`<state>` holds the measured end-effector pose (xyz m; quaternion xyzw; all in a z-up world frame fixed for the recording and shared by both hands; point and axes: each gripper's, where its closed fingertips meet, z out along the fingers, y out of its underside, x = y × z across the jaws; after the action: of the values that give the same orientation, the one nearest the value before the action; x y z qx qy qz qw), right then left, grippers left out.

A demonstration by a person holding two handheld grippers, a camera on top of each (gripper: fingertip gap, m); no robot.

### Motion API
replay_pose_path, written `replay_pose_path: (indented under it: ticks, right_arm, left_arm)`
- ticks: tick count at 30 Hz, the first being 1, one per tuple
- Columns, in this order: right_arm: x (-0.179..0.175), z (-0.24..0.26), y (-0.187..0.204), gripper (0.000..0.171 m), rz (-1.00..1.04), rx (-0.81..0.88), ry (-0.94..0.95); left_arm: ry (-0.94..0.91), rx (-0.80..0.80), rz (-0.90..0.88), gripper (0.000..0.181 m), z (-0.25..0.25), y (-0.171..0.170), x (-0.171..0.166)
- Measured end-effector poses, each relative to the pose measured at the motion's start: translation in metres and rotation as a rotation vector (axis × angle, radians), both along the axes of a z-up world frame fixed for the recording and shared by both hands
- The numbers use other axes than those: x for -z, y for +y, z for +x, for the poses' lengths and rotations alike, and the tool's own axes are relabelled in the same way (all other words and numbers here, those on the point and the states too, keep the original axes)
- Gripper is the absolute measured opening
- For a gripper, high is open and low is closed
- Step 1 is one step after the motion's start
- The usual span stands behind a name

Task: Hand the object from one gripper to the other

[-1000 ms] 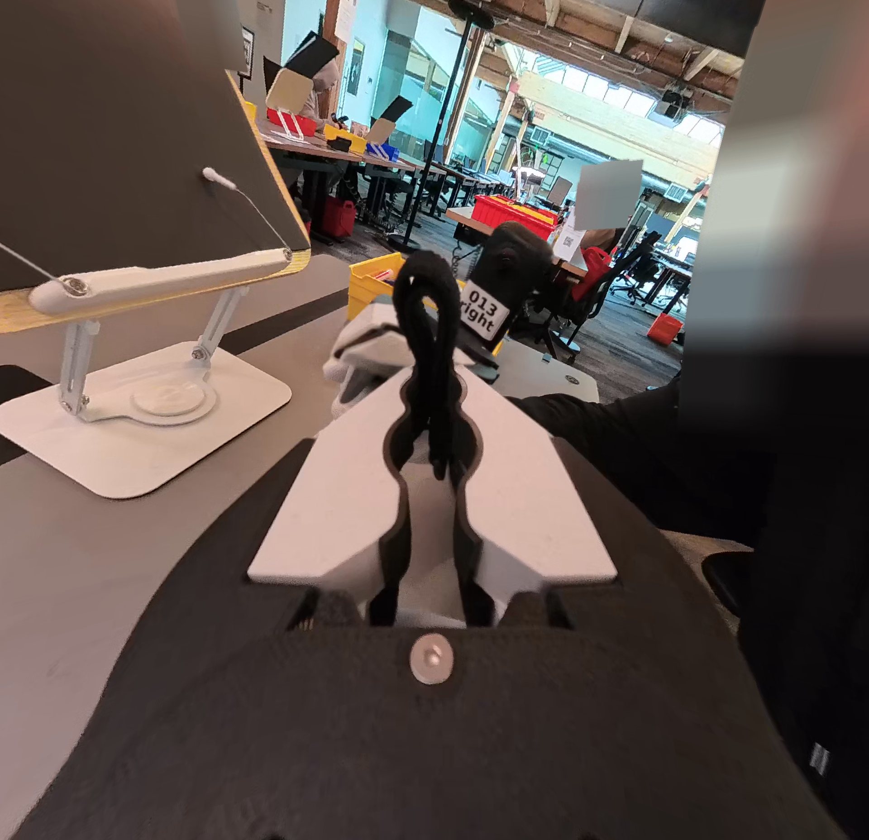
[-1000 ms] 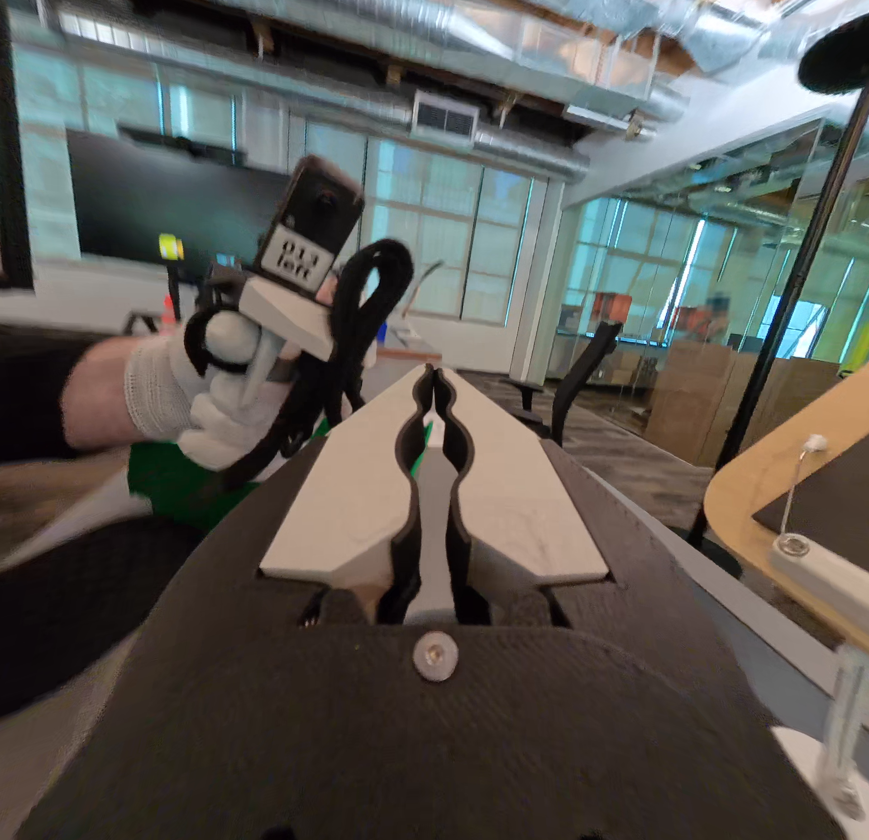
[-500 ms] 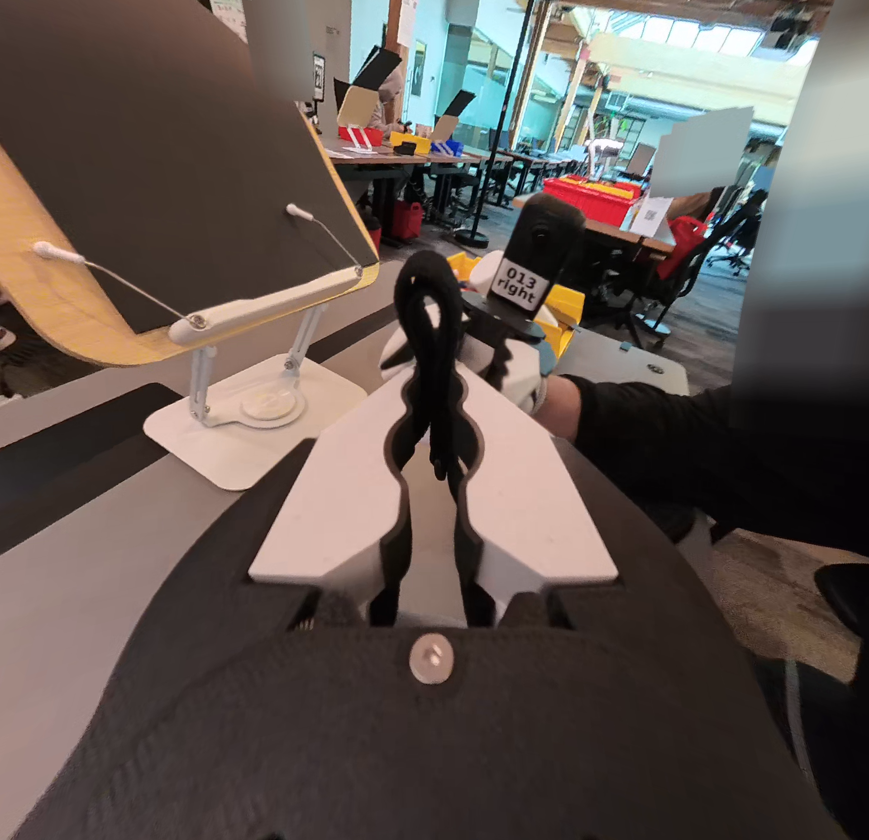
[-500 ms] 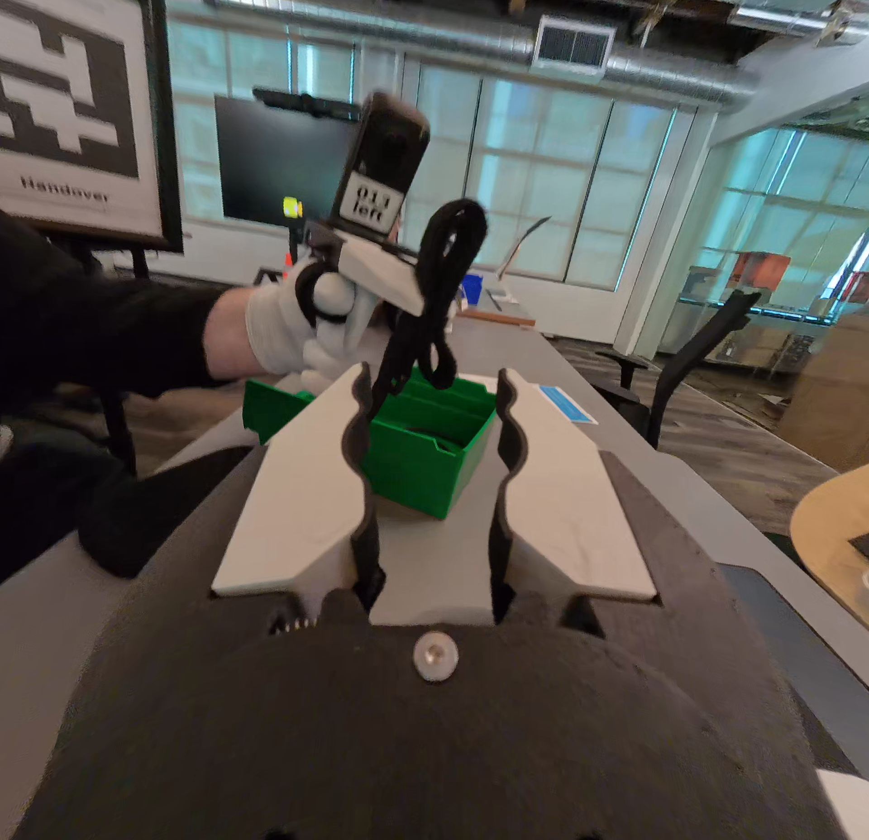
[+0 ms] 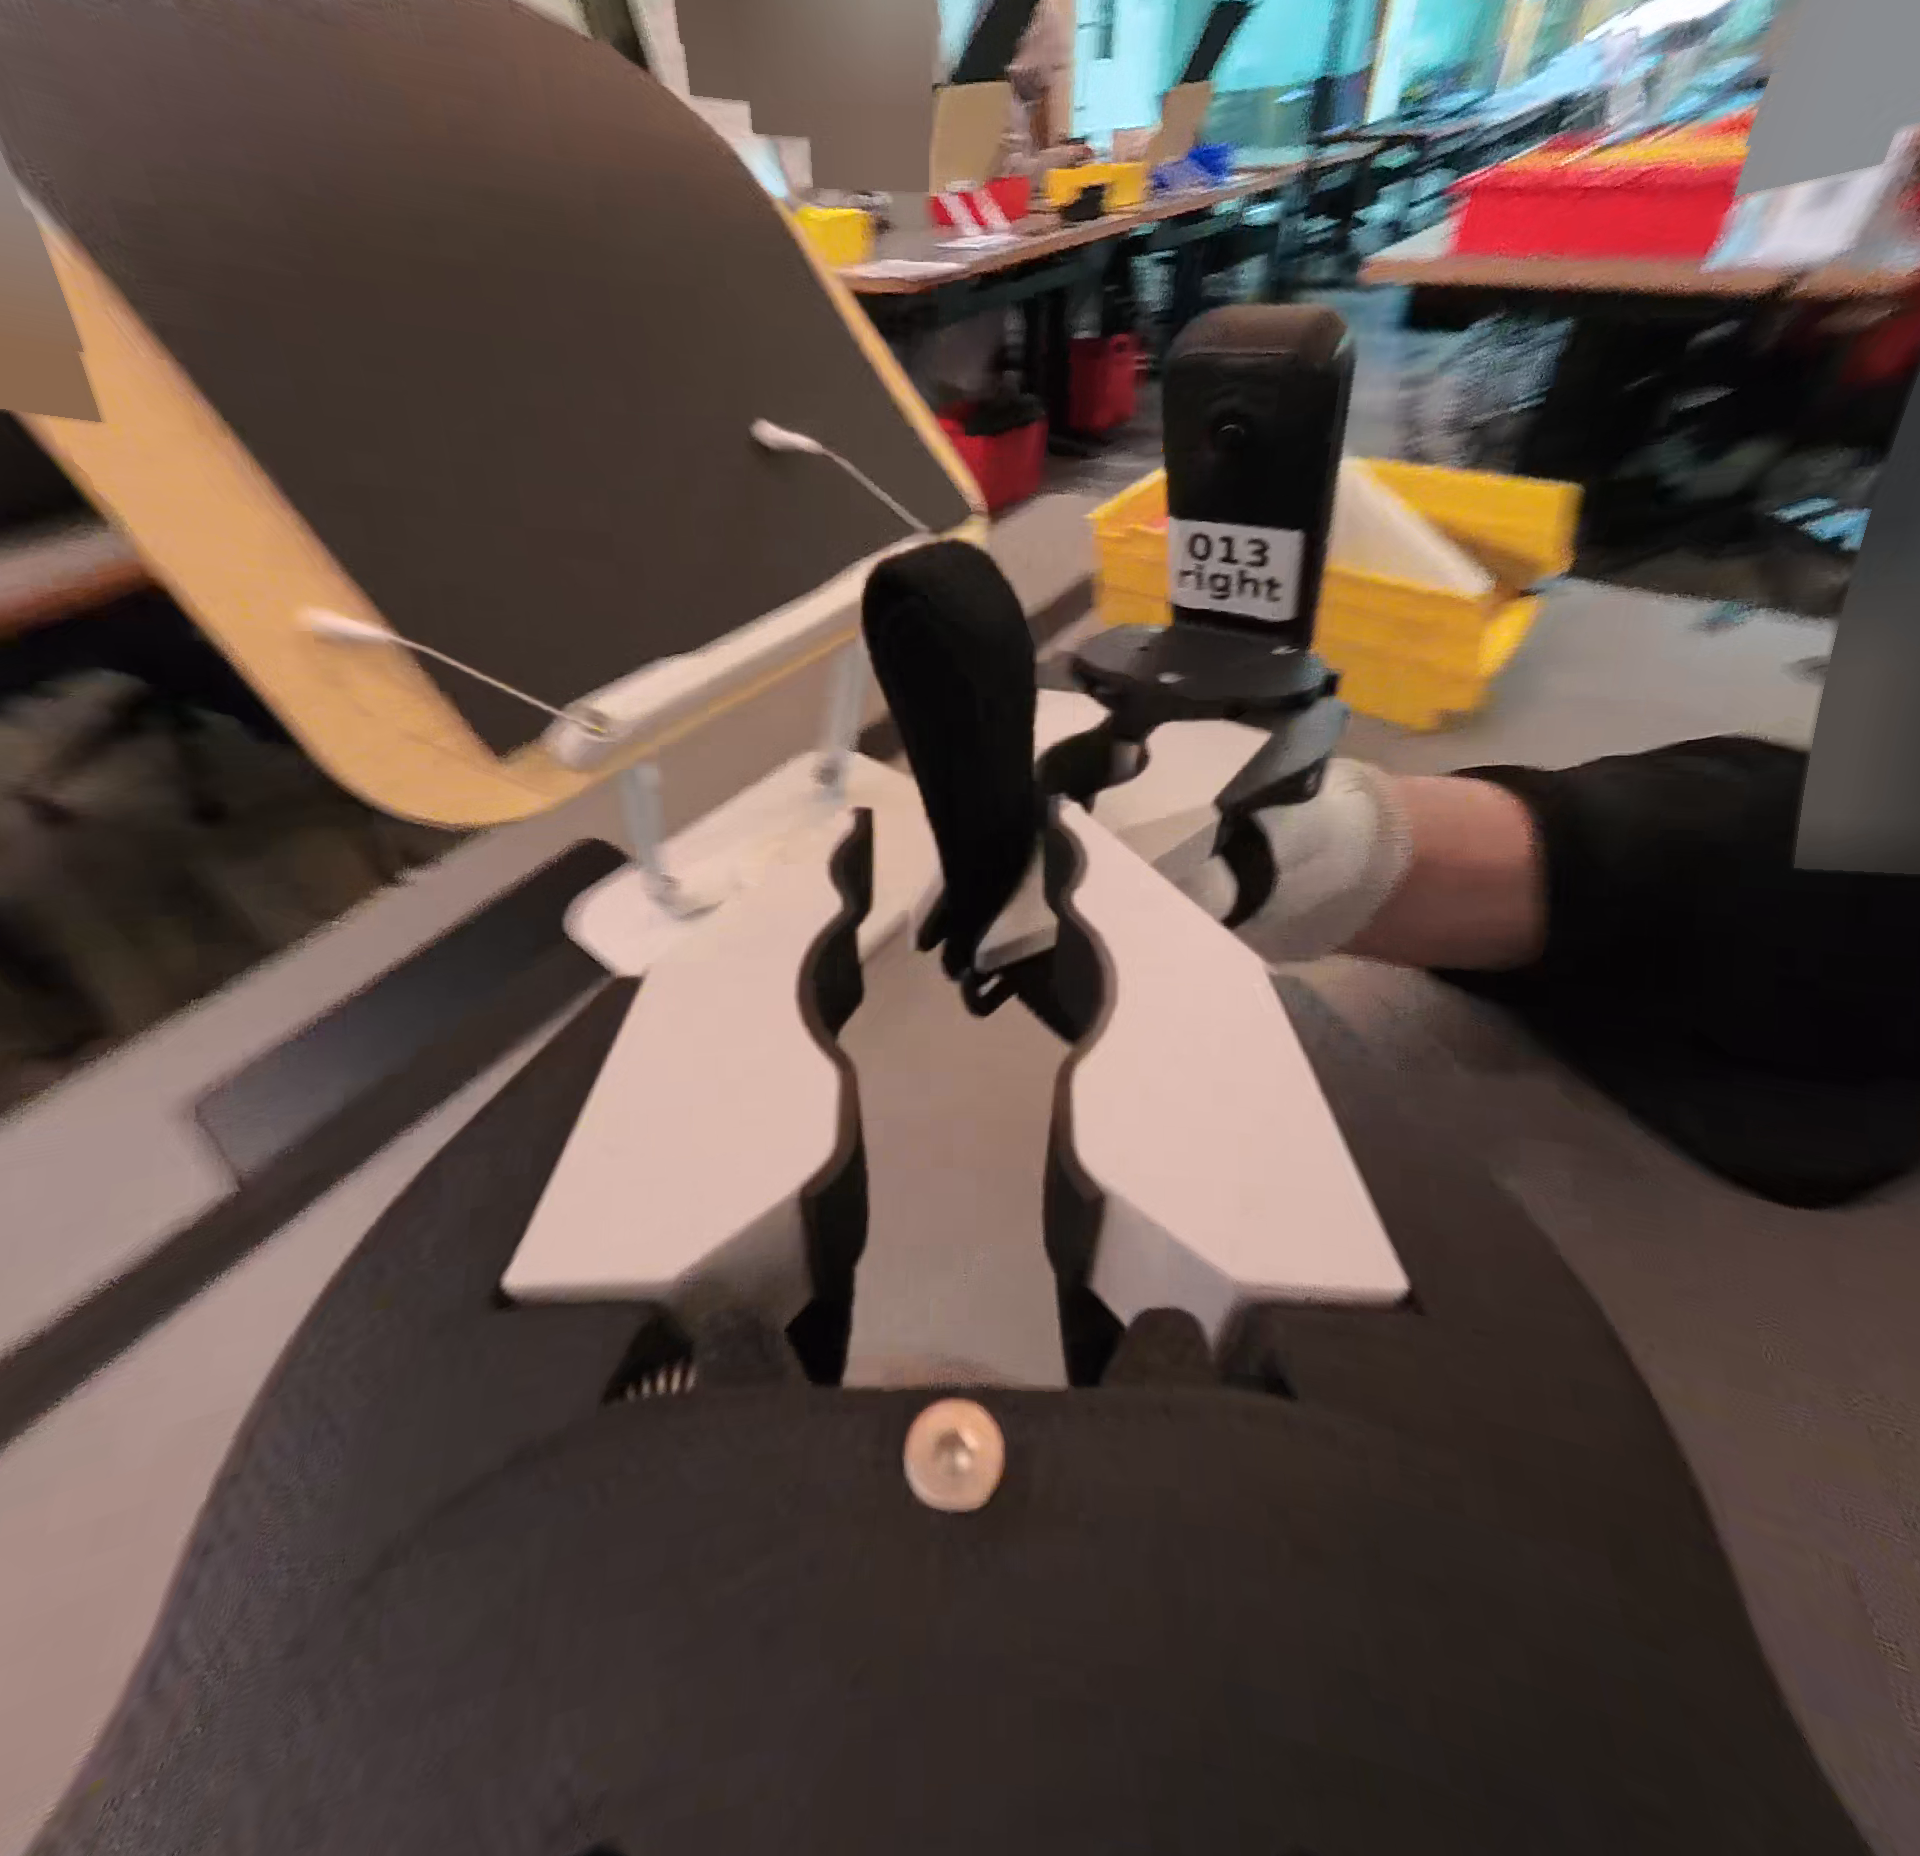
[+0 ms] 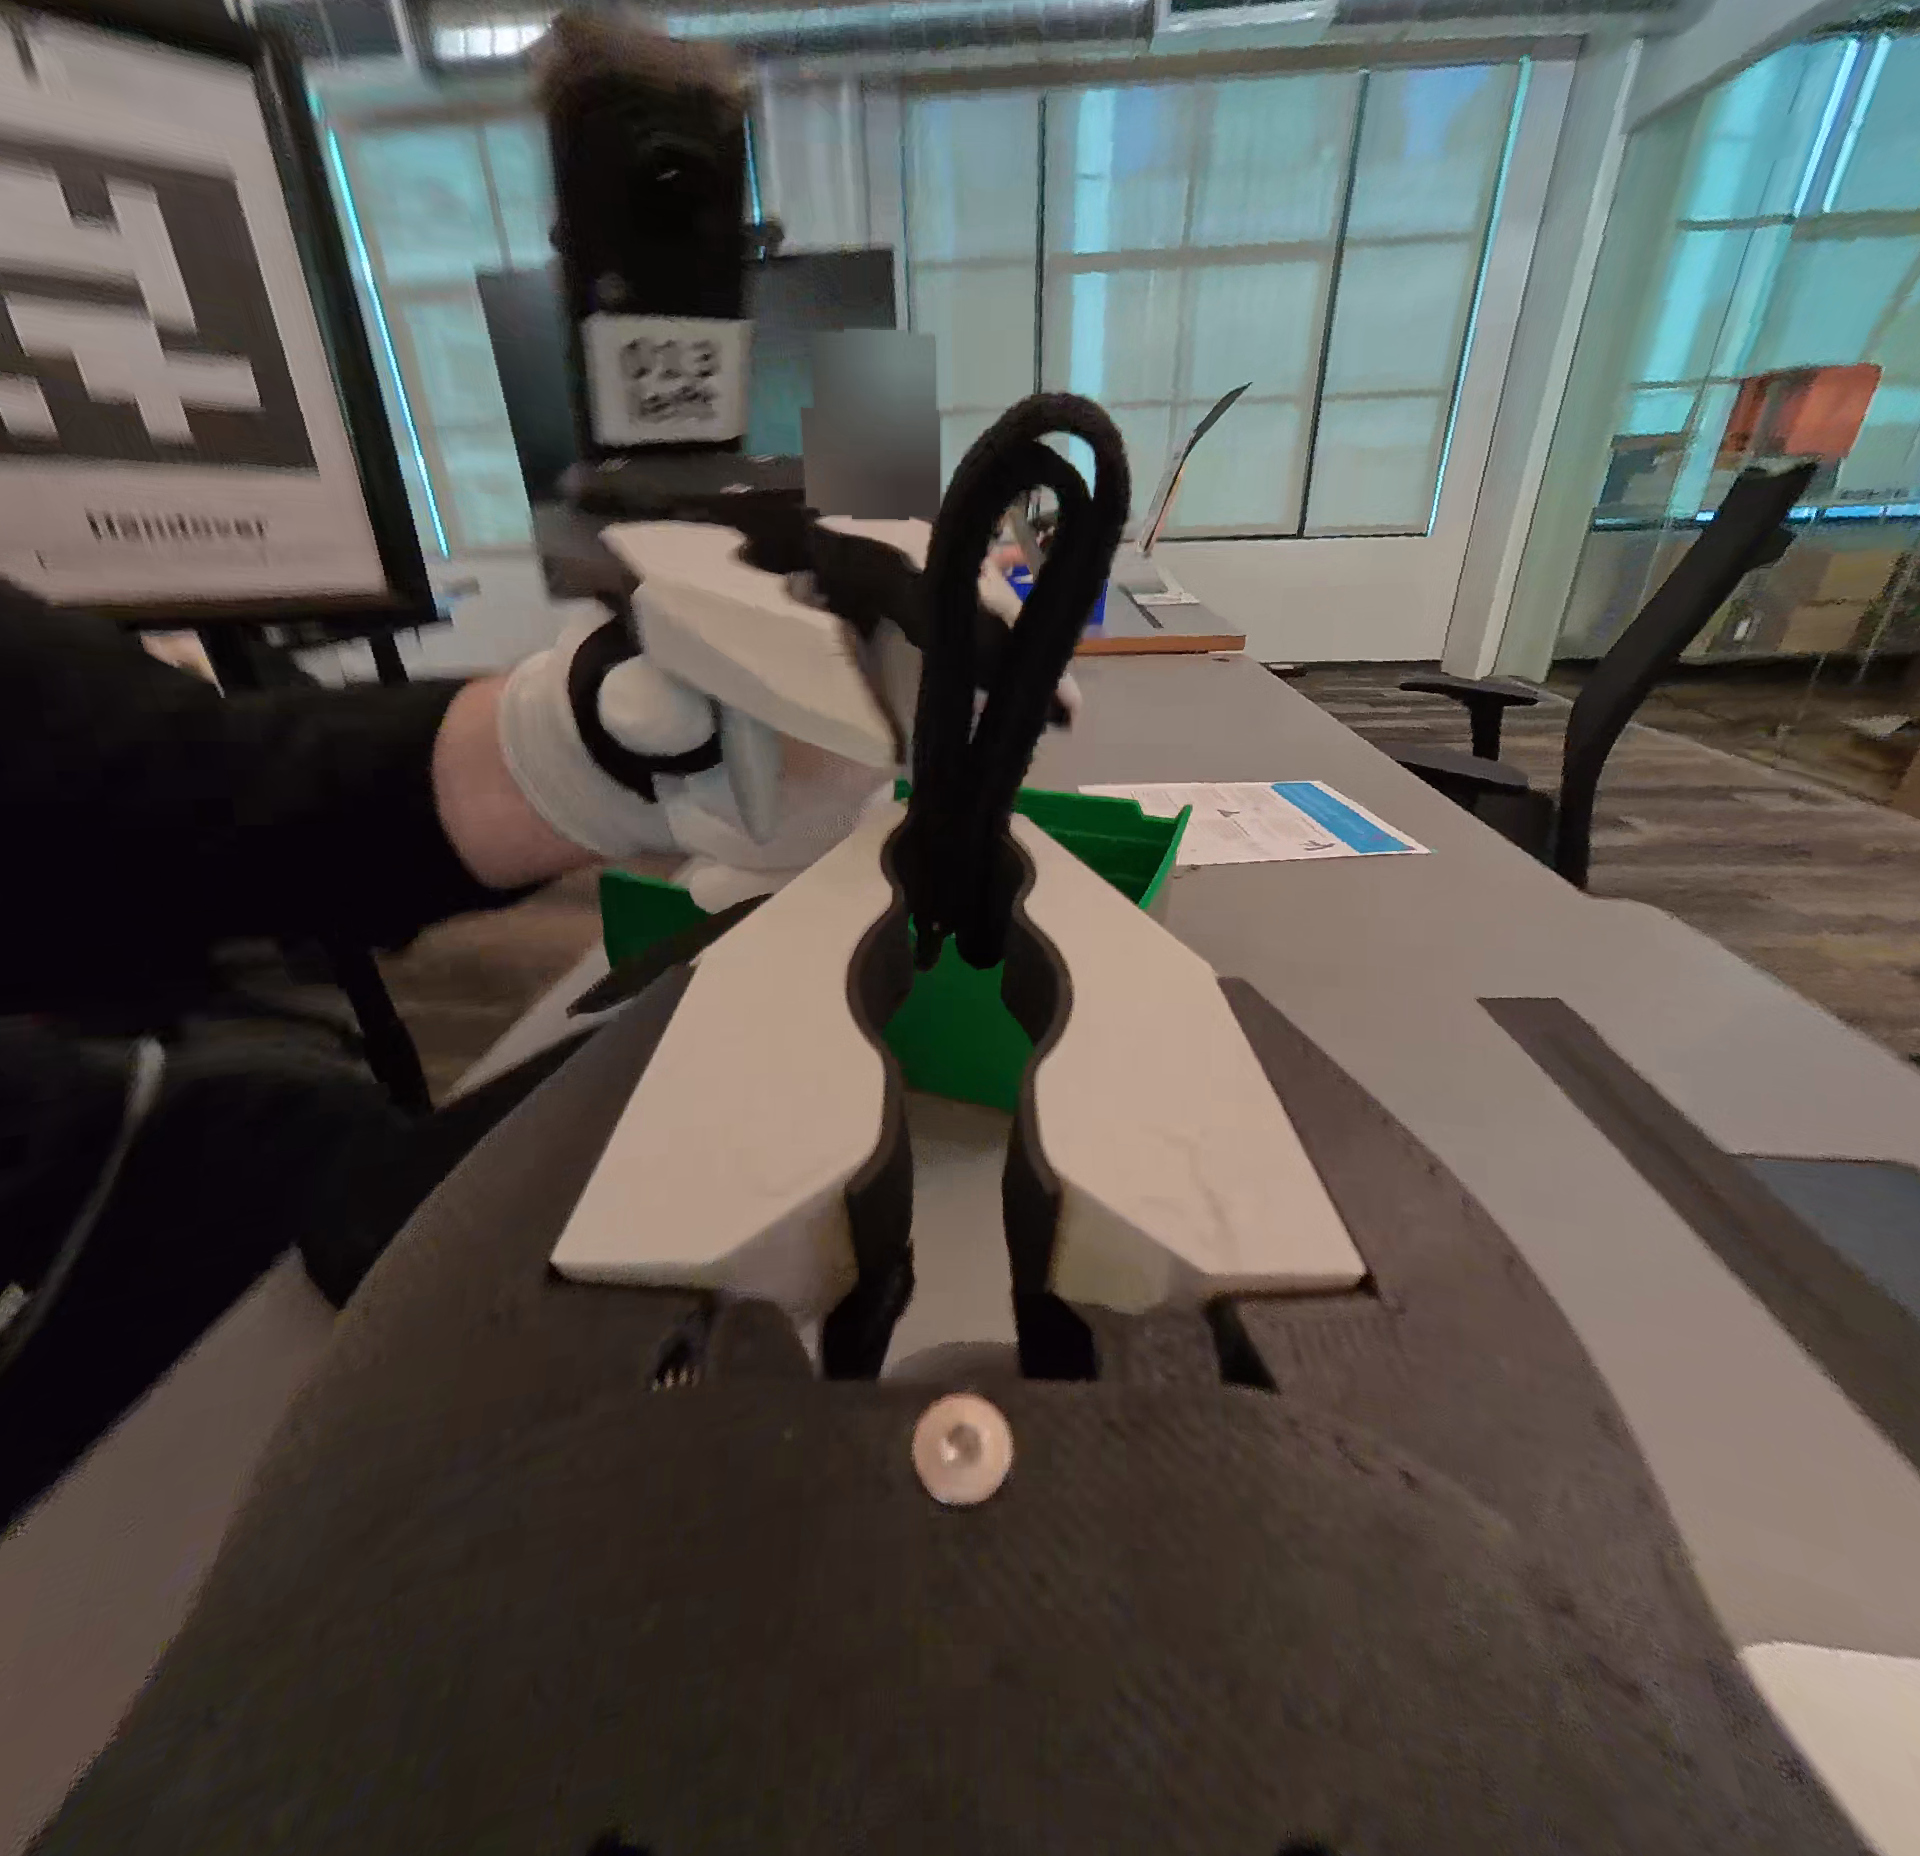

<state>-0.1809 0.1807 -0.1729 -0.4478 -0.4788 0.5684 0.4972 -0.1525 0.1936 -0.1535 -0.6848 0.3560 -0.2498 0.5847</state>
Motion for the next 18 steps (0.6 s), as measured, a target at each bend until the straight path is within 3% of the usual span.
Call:
replay_pose_path:
  ticks: [4, 8, 11, 18]
  right_arm:
    - [-0.005, 0.009, 0.017, 0.009, -0.171, -0.029, 0.041]
    - [-0.005, 0.010, 0.015, 0.009, -0.253, -0.091, 0.038]
    - [-0.004, 0.007, 0.012, 0.009, -0.299, -0.113, 0.038]
    - [-0.013, 0.009, 0.017, 0.009, -0.484, -0.167, 0.106]
  left_arm:
    - [0.310, -0.116, 0.379, 0.046, -0.004, -0.008, -0.011]
    - [0.658, -0.103, 0.562, 0.041, 0.005, -0.013, 0.011]
    - [0.778, -0.111, 0.618, 0.036, 0.005, -0.008, 0.020]
    - [1.034, -0.156, 0.974, 0.026, 0.006, -0.002, 0.020]
